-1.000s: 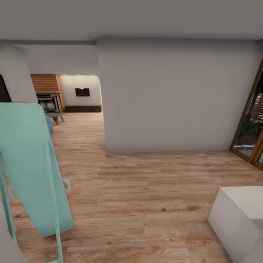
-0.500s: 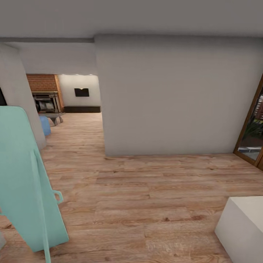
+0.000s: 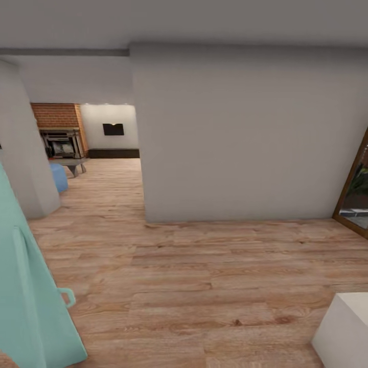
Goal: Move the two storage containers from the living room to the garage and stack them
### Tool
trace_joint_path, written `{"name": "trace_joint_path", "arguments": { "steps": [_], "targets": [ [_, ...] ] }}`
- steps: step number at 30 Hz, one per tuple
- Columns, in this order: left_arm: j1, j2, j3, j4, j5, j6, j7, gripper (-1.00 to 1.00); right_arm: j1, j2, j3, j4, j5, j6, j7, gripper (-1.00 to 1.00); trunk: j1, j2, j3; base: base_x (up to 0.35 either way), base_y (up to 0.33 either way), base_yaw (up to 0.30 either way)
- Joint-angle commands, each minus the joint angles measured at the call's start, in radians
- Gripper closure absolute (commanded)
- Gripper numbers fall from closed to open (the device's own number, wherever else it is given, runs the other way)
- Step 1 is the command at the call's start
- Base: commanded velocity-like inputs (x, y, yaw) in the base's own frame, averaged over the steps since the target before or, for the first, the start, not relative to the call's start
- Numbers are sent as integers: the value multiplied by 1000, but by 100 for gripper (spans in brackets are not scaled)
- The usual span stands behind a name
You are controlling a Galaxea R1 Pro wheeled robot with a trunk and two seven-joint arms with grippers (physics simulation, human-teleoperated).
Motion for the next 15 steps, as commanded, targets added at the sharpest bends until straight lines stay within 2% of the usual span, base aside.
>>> {"name": "trace_joint_path", "arguments": {
  "steps": [1,15],
  "targets": [
    [-2,1,-1,3,9,-5,-4,-100,-2,0,5,4,4,-7,-1,-100,1,-1,-2,327,0,0],
    [-2,0,0,3,9,-2,-5,-100,-2,1,4,5,2,-9,-5,-100,1,-1,-2,327,0,0]
  ]
}}
